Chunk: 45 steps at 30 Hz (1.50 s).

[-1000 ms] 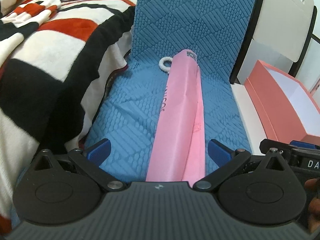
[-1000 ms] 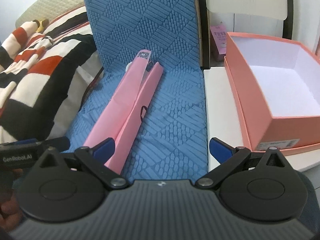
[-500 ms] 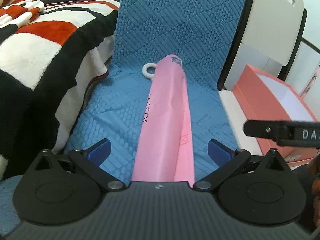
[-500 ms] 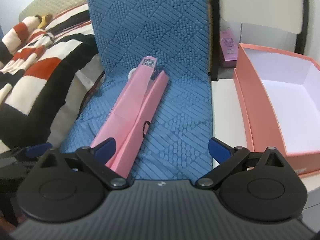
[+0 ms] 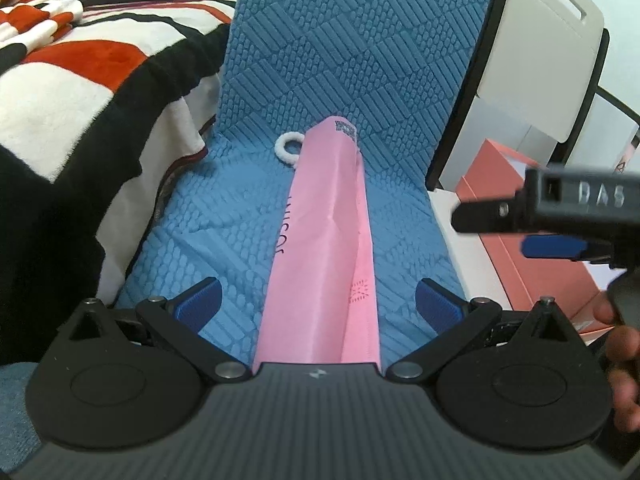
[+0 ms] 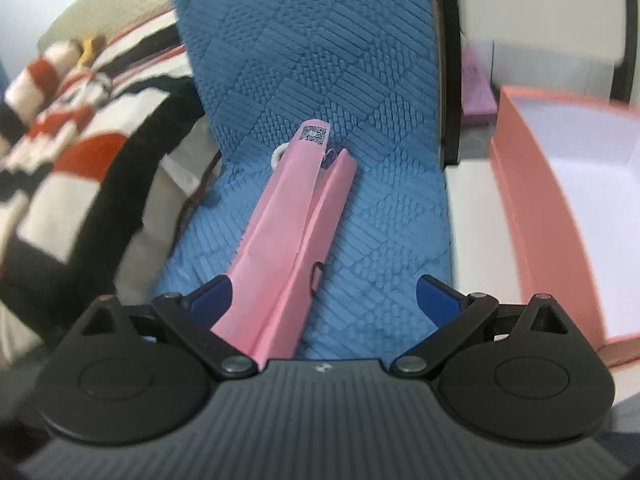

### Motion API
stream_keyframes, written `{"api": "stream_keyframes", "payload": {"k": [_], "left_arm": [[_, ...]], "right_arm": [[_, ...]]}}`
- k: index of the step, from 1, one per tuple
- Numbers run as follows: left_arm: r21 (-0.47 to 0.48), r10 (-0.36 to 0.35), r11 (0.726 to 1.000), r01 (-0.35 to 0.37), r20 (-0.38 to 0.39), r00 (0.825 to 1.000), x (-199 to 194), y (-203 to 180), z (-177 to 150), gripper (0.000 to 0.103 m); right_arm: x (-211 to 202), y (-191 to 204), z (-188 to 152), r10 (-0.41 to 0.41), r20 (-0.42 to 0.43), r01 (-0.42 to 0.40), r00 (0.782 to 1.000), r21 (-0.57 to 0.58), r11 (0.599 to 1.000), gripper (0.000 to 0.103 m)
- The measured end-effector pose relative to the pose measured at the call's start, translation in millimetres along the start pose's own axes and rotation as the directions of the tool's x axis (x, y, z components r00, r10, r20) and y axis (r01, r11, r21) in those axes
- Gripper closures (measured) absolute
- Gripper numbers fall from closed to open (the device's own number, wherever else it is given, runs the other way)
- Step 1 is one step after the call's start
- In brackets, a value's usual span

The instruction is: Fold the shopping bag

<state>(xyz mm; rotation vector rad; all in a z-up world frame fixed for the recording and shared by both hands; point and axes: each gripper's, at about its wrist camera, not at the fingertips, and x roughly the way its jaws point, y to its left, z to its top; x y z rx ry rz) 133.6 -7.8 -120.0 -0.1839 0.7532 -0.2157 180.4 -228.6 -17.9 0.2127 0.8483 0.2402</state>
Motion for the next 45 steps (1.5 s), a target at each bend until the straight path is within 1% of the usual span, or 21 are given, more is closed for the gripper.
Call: {"api": "stream_keyframes", "payload": {"k": [1, 3, 4, 6, 10, 16, 17, 19, 20, 21, 22, 25, 26, 28, 30, 33, 34, 36, 38, 41, 45], "left_arm": [[-0.002, -0.003, 1.0, 0.003, -0.005, 1.0, 2, 0, 0, 0.0], [-0.003, -0.012, 1.0, 0.012, -0.019, 1.0, 5, 0, -1, 0.0], [-0.005, -0.016, 1.0, 0.016, -0.026, 1.0, 7, 0, -1, 0.0], [-0.02, -0.034, 0.999, 0.033, -0.037, 0.999, 9, 2, -2, 0.0], [-0.049, -0.06, 0.997, 0.057, -0.048, 0.997, 13, 7, -3, 0.0], [-0.065, -0.074, 0.995, 0.07, -0.059, 0.996, 23, 10, 0, 0.002], [-0.063, -0.08, 0.995, 0.076, -0.059, 0.995, 24, 10, 1, 0.003], [-0.056, -0.082, 0.995, 0.079, -0.066, 0.994, 27, 9, 1, 0.012], [-0.053, -0.087, 0.995, 0.083, -0.078, 0.993, 29, 8, 1, 0.014], [-0.05, -0.09, 0.995, 0.086, -0.088, 0.992, 31, 8, 1, 0.022], [-0.05, -0.098, 0.994, 0.094, -0.099, 0.99, 34, 8, 0, 0.03], [-0.055, -0.117, 0.992, 0.111, -0.113, 0.987, 37, 8, -2, 0.042], [-0.059, -0.125, 0.991, 0.119, -0.116, 0.985, 38, 9, -2, 0.044], [-0.066, -0.138, 0.989, 0.13, -0.126, 0.982, 40, 11, -3, 0.05], [-0.07, -0.146, 0.988, 0.137, -0.138, 0.98, 44, 11, -3, 0.054], [-0.068, -0.158, 0.986, 0.15, -0.137, 0.978, 44, 9, -4, 0.055], [-0.069, -0.168, 0.985, 0.16, -0.132, 0.977, 44, 9, -4, 0.055], [-0.076, -0.192, 0.98, 0.184, -0.125, 0.973, 43, 9, -3, 0.055], [-0.08, -0.233, 0.971, 0.224, -0.119, 0.965, 42, 8, -3, 0.055], [-0.09, -0.334, 0.942, 0.324, -0.137, 0.933, 43, 3, -4, 0.055], [-0.085, -0.399, 0.917, 0.391, -0.152, 0.904, 44, -7, -8, 0.055]], "right_arm": [[3, -2, 1, 0.014, 0.001, -0.014, 1.0, 0.007, 1.0, 0.002], [11, -6, 2, -0.008, -0.003, 0.008, 1.0, 0.029, 1.0, 0.002], [15, -9, 4, 0.0, -0.01, 0.0, 1.0, 0.059, 0.998, 0.002], [23, -12, 7, 0.051, -0.016, -0.049, 0.999, 0.106, 0.993, 0.002], [40, -5, 11, 0.035, -0.013, -0.034, 0.999, 0.041, 0.999, 0.002], [68, -2, 17, 0.047, -0.05, -0.046, 0.998, 0.024, 0.999, 0.004], [71, -2, 19, 0.052, -0.056, -0.051, 0.997, 0.025, 0.998, 0.006], [81, -2, 22, 0.071, -0.075, -0.068, 0.995, 0.039, 0.997, 0.023], [85, -3, 23, 0.08, -0.084, -0.076, 0.993, 0.051, 0.996, 0.028], [89, -5, 24, 0.086, -0.09, -0.081, 0.992, 0.066, 0.995, 0.033], [93, -6, 24, 0.086, -0.094, -0.079, 0.992, 0.078, 0.994, 0.035], [103, -12, 24, 0.086, -0.113, -0.072, 0.99, 0.117, 0.99, 0.046], [107, -14, 24, 0.097, -0.123, -0.081, 0.988, 0.132, 0.988, 0.05], [115, -15, 24, 0.117, -0.144, -0.096, 0.983, 0.147, 0.985, 0.053], [123, -14, 22, 0.106, -0.162, -0.085, 0.981, 0.13, 0.988, 0.057], [134, -11, 19, 0.07, -0.193, -0.052, 0.979, 0.097, 0.994, 0.066], [136, -11, 18, 0.064, -0.204, -0.045, 0.977, 0.095, 0.994, 0.074], [141, -15, 15, 0.059, -0.222, -0.037, 0.973, 0.102, 0.994, 0.085], [142, -17, 14, 0.055, -0.233, -0.032, 0.971, 0.102, 0.994, 0.092], [140, -17, 13, 0.061, -0.236, -0.041, 0.97, 0.089, 0.995, 0.095], [137, -16, 12, 0.076, -0.238, -0.06, 0.968, 0.074, 0.996, 0.096]]}}
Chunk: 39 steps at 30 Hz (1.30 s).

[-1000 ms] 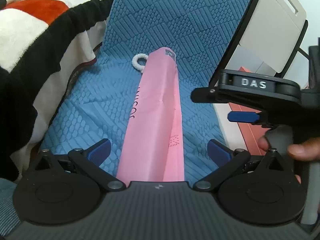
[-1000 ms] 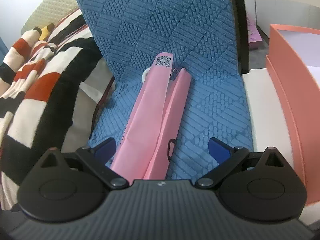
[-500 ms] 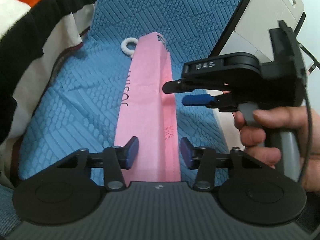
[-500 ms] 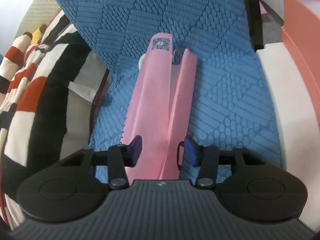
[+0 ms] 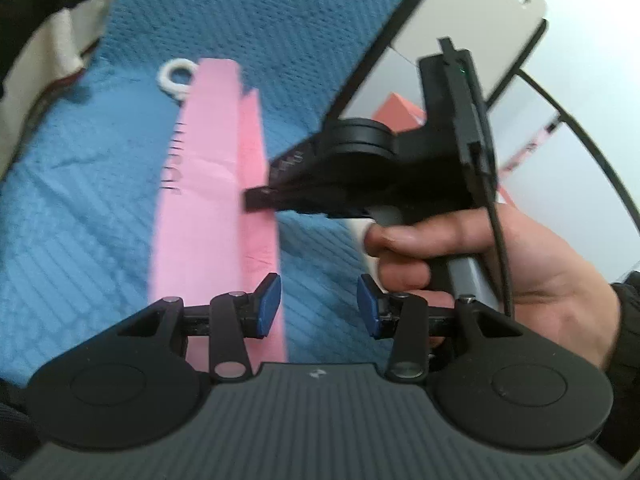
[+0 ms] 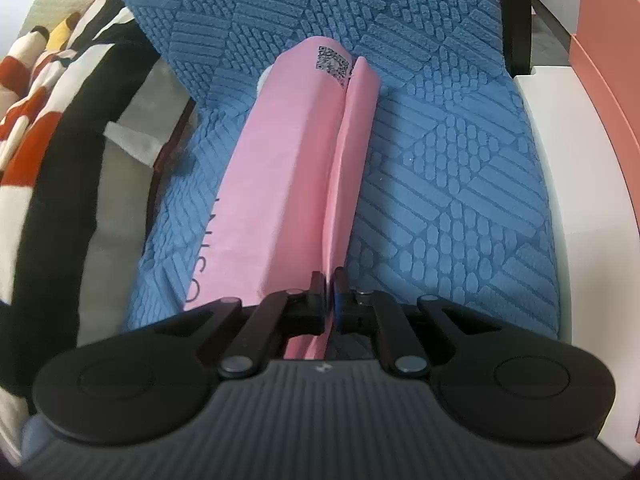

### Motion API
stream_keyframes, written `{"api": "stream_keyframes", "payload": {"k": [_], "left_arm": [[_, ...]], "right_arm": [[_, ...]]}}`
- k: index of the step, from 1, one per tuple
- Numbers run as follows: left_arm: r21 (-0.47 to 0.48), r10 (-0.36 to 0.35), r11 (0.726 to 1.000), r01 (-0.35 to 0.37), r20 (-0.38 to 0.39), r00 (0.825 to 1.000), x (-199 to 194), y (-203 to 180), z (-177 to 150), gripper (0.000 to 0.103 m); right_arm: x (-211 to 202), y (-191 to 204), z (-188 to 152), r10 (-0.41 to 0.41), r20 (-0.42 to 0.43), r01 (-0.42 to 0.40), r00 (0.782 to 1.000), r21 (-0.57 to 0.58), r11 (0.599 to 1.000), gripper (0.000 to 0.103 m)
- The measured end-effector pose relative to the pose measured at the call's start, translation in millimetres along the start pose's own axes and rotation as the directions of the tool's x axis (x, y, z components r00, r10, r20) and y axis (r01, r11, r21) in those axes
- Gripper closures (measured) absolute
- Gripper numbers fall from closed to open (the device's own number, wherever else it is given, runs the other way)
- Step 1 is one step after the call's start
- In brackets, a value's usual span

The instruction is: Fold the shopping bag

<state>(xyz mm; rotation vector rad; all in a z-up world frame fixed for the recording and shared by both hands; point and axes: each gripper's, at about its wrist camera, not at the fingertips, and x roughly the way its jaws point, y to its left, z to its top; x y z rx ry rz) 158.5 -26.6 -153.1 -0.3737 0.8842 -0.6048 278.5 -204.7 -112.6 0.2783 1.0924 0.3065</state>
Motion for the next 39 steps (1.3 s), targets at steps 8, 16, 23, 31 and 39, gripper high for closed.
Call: {"api": "stream_keyframes", "payload": {"k": [8, 16, 23, 31, 39], "left_arm": [[0.058, 0.125, 0.991, -0.122, -0.048, 0.991, 22, -7, -6, 0.049], [0.149, 0.206, 0.97, -0.193, -0.073, 0.976, 40, -13, -11, 0.054], [0.061, 0.156, 0.987, -0.151, -0.103, 0.982, 44, 4, -8, 0.089], [-0.26, 0.018, 0.964, -0.049, -0.118, 0.993, 45, 49, 2, 0.095], [-0.437, -0.046, 0.899, -0.01, -0.118, 0.992, 49, 75, -1, 0.095]], "right_arm": [[-7, -9, -2, 0.006, 0.0, -0.006, 1.0, 0.026, 1.0, 0.097], [-14, -22, -4, -0.06, 0.017, 0.06, 0.998, 0.008, 0.998, 0.097], [-17, -29, -4, -0.068, 0.032, 0.067, 0.997, 0.021, 0.997, 0.094], [-35, -24, -6, -0.015, 0.112, 0.015, 0.994, 0.001, 1.0, 0.08], [-30, -5, -13, 0.076, 0.116, -0.067, 0.99, -0.083, 0.994, 0.08]]}}
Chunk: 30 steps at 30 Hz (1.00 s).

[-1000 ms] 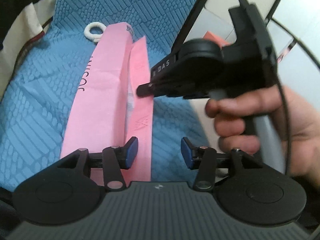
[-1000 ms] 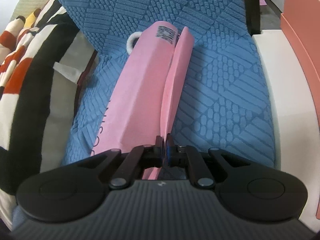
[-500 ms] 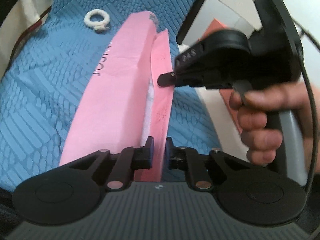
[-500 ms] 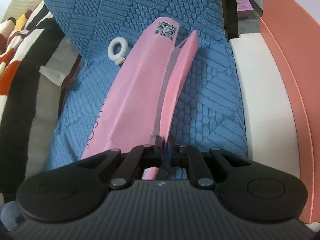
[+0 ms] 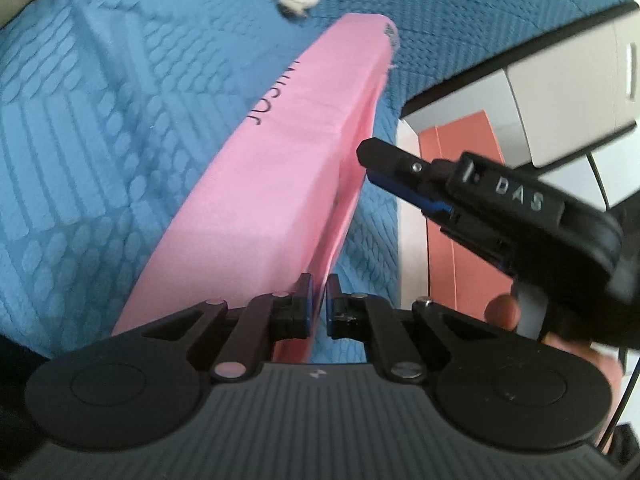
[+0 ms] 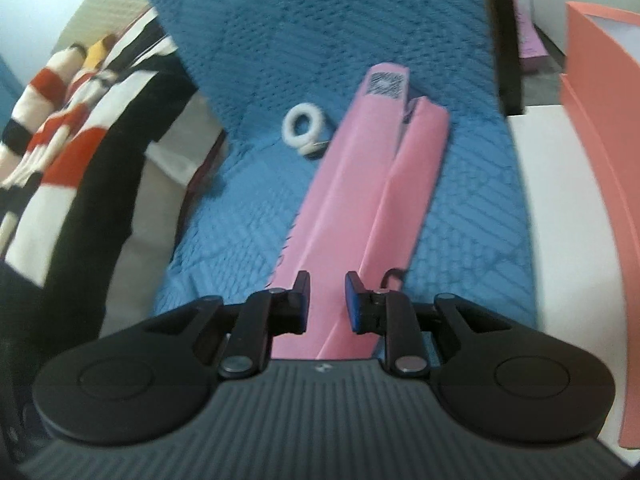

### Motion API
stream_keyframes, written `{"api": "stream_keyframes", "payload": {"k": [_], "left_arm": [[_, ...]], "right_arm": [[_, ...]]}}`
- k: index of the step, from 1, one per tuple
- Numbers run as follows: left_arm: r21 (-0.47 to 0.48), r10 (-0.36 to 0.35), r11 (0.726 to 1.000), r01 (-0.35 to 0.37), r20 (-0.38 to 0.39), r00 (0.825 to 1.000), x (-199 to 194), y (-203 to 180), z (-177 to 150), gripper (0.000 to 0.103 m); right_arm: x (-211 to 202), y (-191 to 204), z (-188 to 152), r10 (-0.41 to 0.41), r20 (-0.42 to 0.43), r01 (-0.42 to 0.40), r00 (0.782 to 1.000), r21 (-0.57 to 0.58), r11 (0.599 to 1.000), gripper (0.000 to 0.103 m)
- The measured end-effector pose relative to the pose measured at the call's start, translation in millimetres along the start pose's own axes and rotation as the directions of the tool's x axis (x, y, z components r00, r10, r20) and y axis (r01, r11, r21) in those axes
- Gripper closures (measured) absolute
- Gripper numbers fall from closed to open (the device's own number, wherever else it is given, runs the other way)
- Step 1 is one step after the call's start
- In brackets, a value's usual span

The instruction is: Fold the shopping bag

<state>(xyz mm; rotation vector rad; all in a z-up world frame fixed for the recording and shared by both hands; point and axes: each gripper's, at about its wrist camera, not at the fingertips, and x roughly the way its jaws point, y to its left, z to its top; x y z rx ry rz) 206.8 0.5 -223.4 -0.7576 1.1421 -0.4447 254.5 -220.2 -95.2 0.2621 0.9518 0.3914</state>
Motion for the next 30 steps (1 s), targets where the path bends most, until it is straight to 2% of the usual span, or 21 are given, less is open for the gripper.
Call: {"api": "stream_keyframes", "payload": {"k": [6, 13, 17, 21, 25, 30], "left_arm": [[-0.02, 0.012, 1.0, -0.012, 0.01, 1.0, -1, 3, 3, 0.095], [0.041, 0.048, 0.998, -0.05, 0.041, 0.998, -8, -6, 4, 0.095], [0.084, 0.076, 0.993, -0.08, 0.055, 0.996, -14, -12, 4, 0.095], [0.142, 0.13, 0.98, -0.138, 0.062, 0.99, -25, -23, 3, 0.095], [0.235, 0.162, 0.954, -0.185, 0.116, 0.98, -47, -38, -5, 0.094], [0.267, 0.194, 0.935, -0.235, 0.173, 0.966, -75, -46, -21, 0.094]], "right_arm": [[24, -1, -3, -0.01, -0.037, 0.01, 0.999, -0.005, 1.0, 0.081], [39, -8, -6, -0.008, -0.068, 0.009, 0.998, 0.023, 1.0, 0.083], [40, -7, -7, -0.009, -0.07, 0.009, 0.998, -0.002, 1.0, 0.085], [41, -10, -7, 0.001, -0.073, -0.002, 0.997, -0.014, 1.0, 0.086], [41, -12, -5, 0.014, -0.078, -0.015, 0.997, -0.014, 1.0, 0.086], [41, -10, -6, 0.015, -0.076, -0.018, 0.997, -0.027, 0.999, 0.086]]}}
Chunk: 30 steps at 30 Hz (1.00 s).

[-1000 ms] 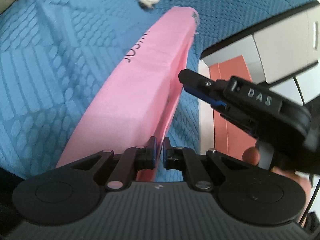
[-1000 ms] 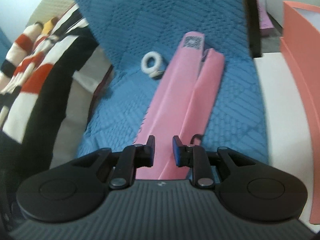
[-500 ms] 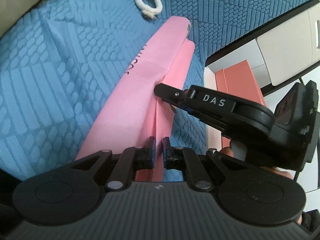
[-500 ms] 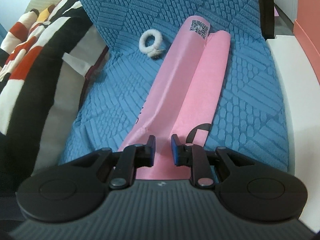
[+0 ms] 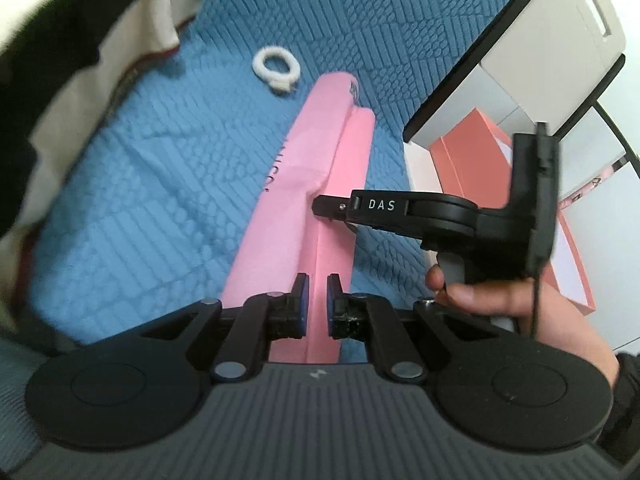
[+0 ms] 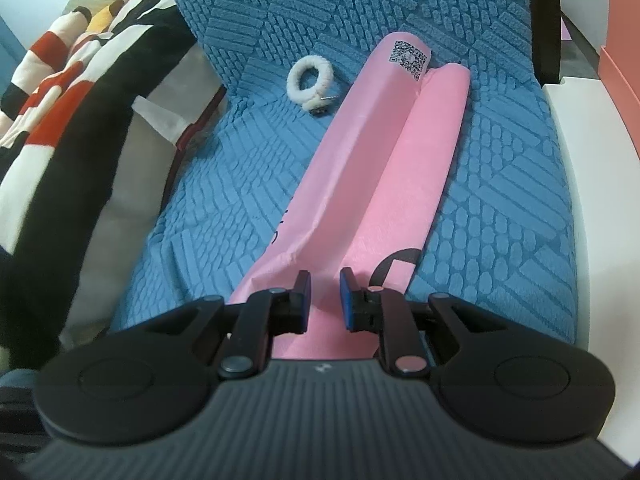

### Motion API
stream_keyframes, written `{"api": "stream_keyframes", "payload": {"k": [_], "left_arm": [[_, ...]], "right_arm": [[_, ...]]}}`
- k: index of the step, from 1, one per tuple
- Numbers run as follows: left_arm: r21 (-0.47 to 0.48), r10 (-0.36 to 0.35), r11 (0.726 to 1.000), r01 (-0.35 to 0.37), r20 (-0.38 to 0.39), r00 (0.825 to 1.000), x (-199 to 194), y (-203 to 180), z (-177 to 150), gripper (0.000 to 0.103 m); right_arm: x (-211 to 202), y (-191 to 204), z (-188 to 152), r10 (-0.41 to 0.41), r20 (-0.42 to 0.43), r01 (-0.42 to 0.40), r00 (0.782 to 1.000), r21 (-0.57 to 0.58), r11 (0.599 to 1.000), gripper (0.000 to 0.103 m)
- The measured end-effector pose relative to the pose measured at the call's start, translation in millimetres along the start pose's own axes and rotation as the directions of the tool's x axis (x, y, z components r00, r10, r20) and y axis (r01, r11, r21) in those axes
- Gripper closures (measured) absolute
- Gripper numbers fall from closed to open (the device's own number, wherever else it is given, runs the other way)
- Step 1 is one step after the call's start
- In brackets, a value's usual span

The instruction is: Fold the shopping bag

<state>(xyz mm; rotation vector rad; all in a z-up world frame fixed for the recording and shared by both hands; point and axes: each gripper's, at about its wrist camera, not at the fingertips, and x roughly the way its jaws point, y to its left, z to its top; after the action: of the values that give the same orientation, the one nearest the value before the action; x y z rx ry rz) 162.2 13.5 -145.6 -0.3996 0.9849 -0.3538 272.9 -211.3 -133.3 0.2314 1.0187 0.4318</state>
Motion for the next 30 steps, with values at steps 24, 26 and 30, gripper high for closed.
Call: {"api": "stream_keyframes", "payload": {"k": [24, 26, 30], "left_arm": [[0.063, 0.131, 0.99, -0.124, -0.116, 0.985, -1, 12, -45, 0.095], [0.116, 0.205, 0.974, -0.196, -0.077, 0.976, 9, 7, -44, 0.095], [0.021, 0.122, 0.992, -0.123, 0.015, 0.992, 5, 21, -39, 0.095]], "right_arm": [[-1, -7, 6, 0.02, -0.025, -0.02, 0.999, 0.019, 1.0, 0.087], [-2, -5, 6, 0.013, -0.025, -0.013, 1.0, 0.007, 1.0, 0.087], [-2, 2, 4, -0.005, -0.019, 0.004, 1.0, -0.076, 0.997, 0.087]]}}
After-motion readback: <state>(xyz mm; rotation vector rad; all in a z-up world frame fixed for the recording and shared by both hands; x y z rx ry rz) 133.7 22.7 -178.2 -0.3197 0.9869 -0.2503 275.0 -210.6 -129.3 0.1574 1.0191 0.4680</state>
